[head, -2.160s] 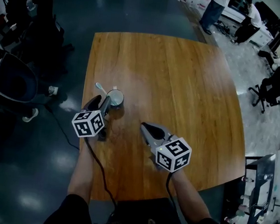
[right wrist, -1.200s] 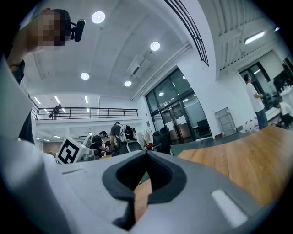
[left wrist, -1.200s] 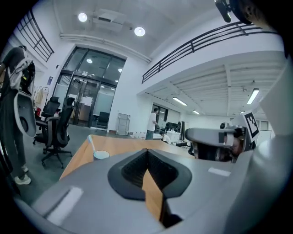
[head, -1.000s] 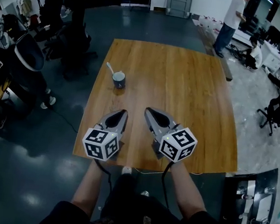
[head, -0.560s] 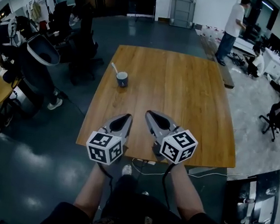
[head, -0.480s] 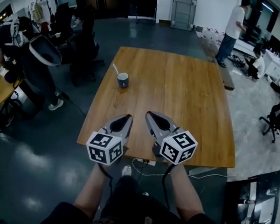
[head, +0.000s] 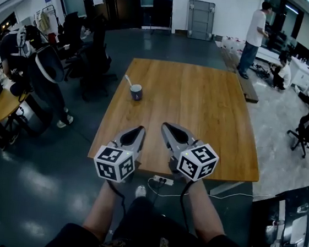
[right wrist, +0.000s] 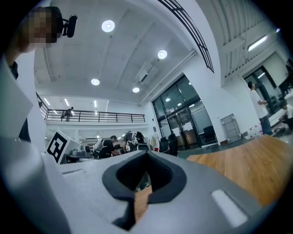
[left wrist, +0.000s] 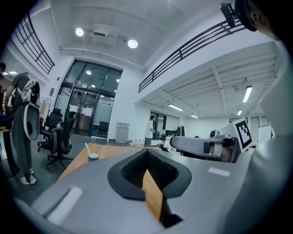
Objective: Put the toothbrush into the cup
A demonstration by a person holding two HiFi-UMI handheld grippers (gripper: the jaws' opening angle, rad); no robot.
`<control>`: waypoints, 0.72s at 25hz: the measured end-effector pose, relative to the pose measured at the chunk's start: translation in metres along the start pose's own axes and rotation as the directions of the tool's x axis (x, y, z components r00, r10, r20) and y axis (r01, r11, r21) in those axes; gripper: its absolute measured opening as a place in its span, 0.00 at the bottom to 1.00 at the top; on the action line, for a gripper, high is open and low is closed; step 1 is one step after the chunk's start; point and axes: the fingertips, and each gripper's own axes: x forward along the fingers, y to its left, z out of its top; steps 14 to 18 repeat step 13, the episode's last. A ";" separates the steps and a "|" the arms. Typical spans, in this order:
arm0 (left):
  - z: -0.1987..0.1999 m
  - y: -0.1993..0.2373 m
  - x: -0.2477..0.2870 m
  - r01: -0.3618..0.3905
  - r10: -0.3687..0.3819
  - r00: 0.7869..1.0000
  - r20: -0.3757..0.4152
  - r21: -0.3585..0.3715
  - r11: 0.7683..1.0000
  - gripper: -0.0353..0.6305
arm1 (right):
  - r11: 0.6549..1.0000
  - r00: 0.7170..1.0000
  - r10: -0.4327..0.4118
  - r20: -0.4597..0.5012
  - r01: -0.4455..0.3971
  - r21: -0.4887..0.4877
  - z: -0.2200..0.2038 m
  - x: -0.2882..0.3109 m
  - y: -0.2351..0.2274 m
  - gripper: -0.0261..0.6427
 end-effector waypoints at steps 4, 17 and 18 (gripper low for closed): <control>0.005 -0.009 -0.002 0.005 -0.005 1.000 0.014 0.001 1.000 0.06 | 1.000 1.000 0.000 0.003 0.000 -0.010 0.005 -0.010 0.002 0.04; 0.007 -0.027 -0.003 0.028 -0.028 0.999 0.024 -0.002 1.000 0.06 | 1.000 1.000 -0.005 0.012 0.005 -0.022 0.011 -0.024 0.006 0.04; 0.007 -0.027 -0.003 0.028 -0.028 0.999 0.024 -0.002 1.000 0.06 | 1.000 1.000 -0.005 0.012 0.005 -0.022 0.011 -0.024 0.006 0.04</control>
